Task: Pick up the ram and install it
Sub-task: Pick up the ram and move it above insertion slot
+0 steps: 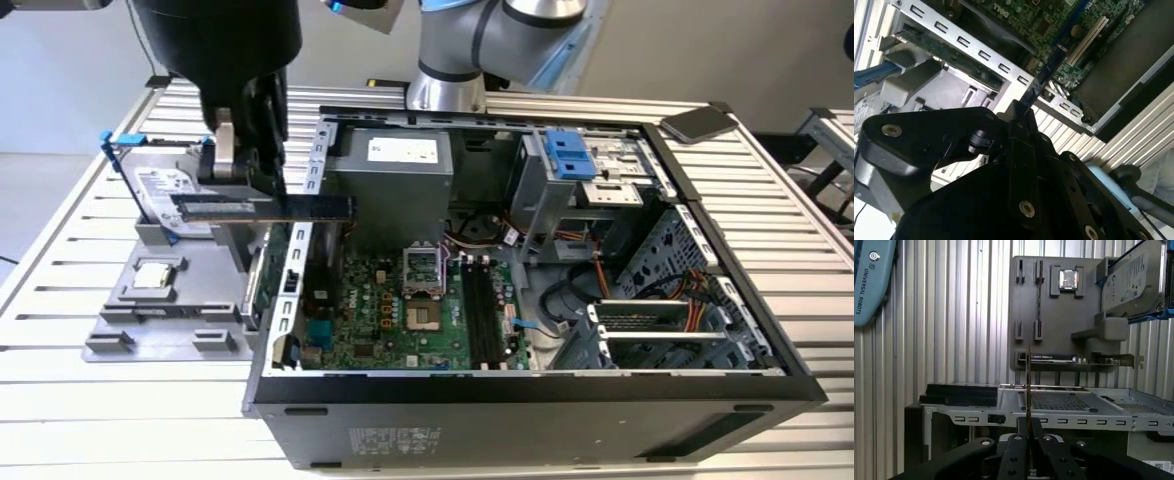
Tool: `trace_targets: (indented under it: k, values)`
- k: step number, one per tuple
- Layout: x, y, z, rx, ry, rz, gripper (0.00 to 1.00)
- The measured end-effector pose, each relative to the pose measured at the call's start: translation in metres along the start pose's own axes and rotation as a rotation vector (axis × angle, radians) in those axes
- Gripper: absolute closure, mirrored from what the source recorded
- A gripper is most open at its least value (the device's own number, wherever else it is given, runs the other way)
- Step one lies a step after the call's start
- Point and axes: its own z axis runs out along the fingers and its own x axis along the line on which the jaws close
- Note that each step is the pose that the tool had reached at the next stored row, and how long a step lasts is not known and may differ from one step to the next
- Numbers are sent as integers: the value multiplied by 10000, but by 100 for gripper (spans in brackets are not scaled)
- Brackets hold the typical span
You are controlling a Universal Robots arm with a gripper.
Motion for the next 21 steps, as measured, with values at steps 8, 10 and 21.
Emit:
trace_targets:
  k: [8,10,21]
  values:
    - [4,-296,-3,0,0,1,100]
    - [5,-369,-4,0,0,0,100]
    - [11,-739,-8,0,0,-1,100]
